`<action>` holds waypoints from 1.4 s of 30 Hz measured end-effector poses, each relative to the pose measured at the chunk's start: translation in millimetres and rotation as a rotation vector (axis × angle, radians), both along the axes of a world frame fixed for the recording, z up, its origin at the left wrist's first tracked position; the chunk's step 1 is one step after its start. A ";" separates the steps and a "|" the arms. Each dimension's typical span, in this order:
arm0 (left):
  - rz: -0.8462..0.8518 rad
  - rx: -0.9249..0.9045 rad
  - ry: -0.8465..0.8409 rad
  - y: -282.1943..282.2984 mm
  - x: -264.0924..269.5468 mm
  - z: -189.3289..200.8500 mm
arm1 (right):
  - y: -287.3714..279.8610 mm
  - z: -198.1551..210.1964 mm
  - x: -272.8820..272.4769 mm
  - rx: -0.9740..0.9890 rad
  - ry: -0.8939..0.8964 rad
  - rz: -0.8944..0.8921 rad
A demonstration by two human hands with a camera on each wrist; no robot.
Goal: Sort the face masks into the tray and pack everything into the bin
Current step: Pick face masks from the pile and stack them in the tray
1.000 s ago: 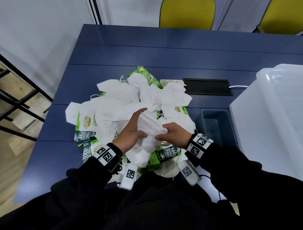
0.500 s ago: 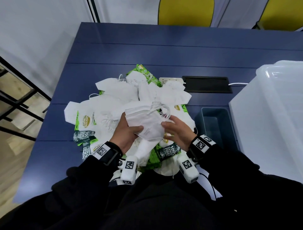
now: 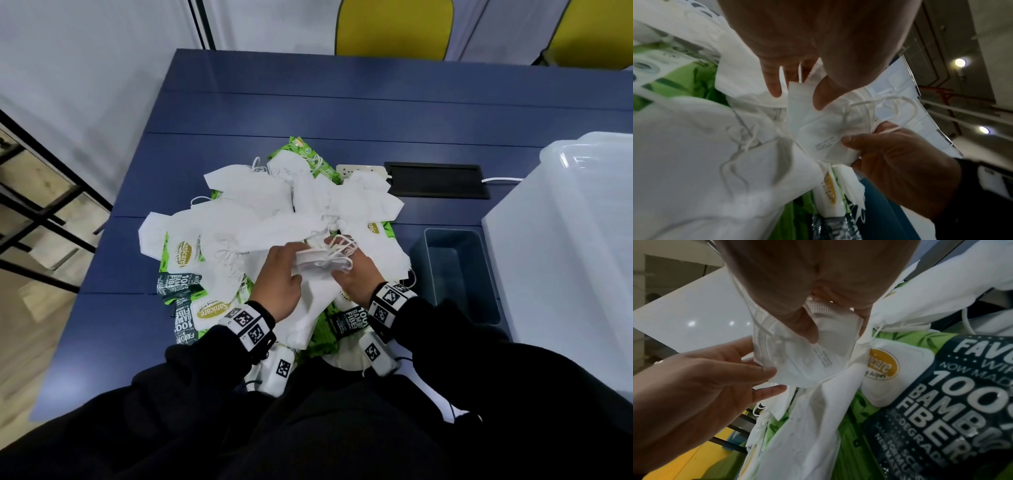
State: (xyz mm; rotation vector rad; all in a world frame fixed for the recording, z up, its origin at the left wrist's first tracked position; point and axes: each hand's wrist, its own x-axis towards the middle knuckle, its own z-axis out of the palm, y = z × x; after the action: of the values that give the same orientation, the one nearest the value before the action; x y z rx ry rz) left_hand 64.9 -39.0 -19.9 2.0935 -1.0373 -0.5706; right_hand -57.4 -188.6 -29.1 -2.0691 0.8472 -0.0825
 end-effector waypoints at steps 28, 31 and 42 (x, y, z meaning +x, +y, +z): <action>-0.112 0.378 -0.245 3.3 13.6 17.9 | 1.7 -5.8 -5.3 0.072 -0.049 0.045; -0.015 0.193 0.093 6.7 17.2 30.6 | -4.5 14.4 -10.0 0.312 -0.252 -0.160; 0.157 -0.038 0.952 -0.1 -10.6 46.9 | 0.1 50.7 0.0 1.226 -0.559 -0.547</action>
State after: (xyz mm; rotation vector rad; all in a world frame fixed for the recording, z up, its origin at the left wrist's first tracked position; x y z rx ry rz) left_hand 54.2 -39.2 27.0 1.5291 -0.3197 -1.2704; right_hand -57.4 -188.5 21.7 -0.5922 0.7720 -0.3257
